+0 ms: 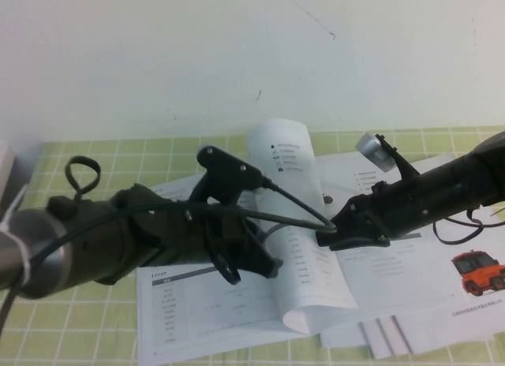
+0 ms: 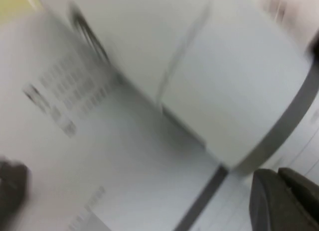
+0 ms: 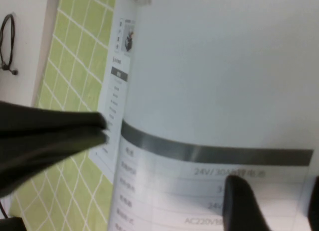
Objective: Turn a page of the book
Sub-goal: Open the closed book
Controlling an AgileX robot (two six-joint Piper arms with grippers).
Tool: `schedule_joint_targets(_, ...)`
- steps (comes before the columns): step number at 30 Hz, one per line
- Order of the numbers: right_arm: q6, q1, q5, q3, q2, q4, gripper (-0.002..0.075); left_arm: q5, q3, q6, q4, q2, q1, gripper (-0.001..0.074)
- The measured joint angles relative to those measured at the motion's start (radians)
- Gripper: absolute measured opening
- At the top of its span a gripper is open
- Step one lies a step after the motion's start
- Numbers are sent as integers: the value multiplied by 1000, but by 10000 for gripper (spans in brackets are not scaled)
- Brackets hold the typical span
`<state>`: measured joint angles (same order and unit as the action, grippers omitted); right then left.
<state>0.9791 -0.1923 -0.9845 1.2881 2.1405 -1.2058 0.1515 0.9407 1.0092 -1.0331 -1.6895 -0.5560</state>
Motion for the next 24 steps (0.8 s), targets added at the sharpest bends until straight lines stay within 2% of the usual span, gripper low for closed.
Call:
schedule_joint_targets(13,49,-32,-17,0,0,-56,279,-22,-3,13,38,279,0,-4)
schedule_joint_targets(24,114,-181,-30,0,0,-140,263,-13,-5,15,69,390,0,-4)
